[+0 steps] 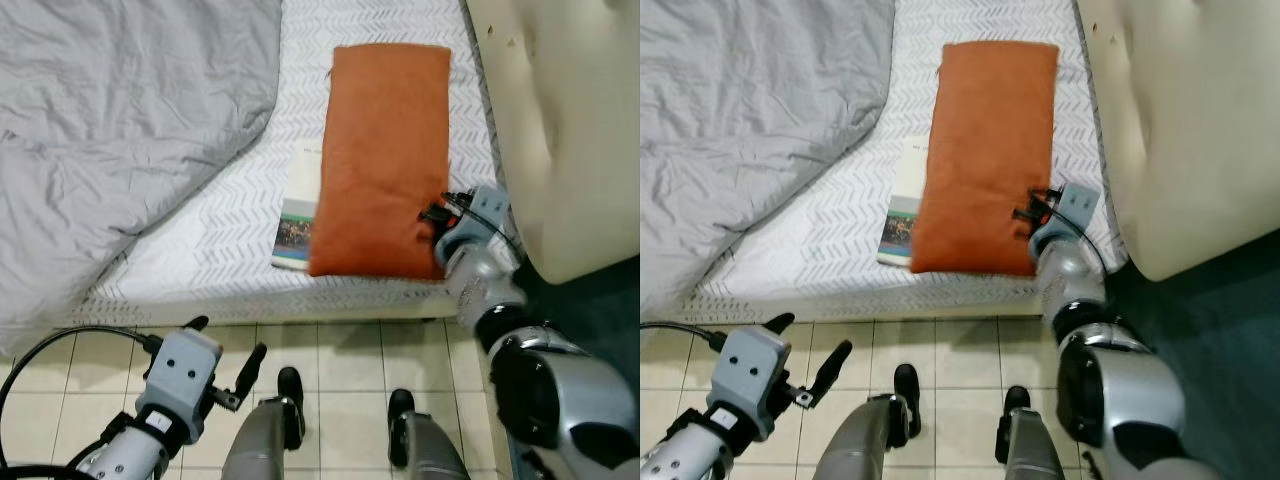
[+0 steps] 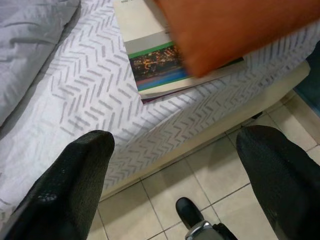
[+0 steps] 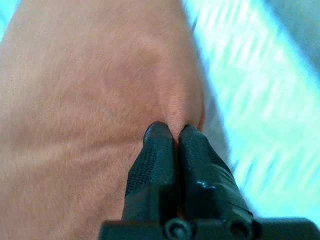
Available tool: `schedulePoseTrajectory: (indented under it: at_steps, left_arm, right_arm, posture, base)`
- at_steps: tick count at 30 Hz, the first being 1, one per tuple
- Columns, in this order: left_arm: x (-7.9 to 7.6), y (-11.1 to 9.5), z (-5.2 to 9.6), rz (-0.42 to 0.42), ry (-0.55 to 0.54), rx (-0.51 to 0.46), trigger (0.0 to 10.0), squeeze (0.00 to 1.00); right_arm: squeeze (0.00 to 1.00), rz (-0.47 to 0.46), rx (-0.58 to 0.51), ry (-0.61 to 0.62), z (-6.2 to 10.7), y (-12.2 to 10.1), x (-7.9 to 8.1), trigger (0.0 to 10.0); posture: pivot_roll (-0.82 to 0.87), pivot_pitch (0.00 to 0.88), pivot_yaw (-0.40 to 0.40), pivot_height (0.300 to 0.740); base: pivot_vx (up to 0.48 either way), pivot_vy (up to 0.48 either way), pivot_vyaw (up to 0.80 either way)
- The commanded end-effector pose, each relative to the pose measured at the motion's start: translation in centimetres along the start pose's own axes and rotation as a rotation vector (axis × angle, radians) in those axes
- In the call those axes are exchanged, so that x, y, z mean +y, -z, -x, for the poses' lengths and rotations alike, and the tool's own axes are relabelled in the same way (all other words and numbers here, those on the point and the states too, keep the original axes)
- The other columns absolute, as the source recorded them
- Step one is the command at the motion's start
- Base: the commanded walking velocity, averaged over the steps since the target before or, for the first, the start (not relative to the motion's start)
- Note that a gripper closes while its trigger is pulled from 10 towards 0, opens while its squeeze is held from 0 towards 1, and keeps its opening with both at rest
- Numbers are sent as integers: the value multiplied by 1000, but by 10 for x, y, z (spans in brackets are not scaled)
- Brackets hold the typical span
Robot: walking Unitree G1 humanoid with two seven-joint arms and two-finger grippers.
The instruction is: Clean up the room
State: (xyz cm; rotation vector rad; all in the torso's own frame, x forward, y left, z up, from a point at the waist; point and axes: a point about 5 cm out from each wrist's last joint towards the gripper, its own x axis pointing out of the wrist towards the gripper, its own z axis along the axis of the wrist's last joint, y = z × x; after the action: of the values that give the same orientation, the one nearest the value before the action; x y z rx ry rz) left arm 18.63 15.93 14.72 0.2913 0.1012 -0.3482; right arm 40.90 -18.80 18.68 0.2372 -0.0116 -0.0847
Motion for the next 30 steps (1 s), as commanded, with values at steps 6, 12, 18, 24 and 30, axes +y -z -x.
schedulePoseTrajectory:
  at_steps: [6, 12, 18, 24, 30]
  left_arm:
    - [0, 9, -7, -12, -7, 19, 10000, 0]
    - [2, 10, -8, -17, -14, 17, 10000, 0]
    - [4, 12, -9, -28, -14, 16, 10000, 0]
    - [5, 13, -9, -34, -11, 16, 10000, 0]
    - [4, 13, -12, -34, -10, 11, 10000, 0]
  right_arm:
    - [0, 199, -92, 154, -4, -37, -29, 0]
    - [0, 207, -78, 235, -1, -37, -46, 0]
    - [0, 295, -78, 472, 13, -33, -89, 0]
    - [0, 307, -90, 589, 23, -37, -114, 0]
    - [0, 300, -72, 626, 28, -32, -123, 0]
  posture:
    - [113, 520, 52, 740]
    - [109, 518, 52, 740]
    - [112, 522, 60, 740]
    - [109, 521, 61, 740]
    - [99, 518, 54, 740]
  base:
    - [0, 0, 0]
    - [0, 0, 0]
    - [0, 0, 0]
    - [0, 0, 0]
    - [0, 0, 0]
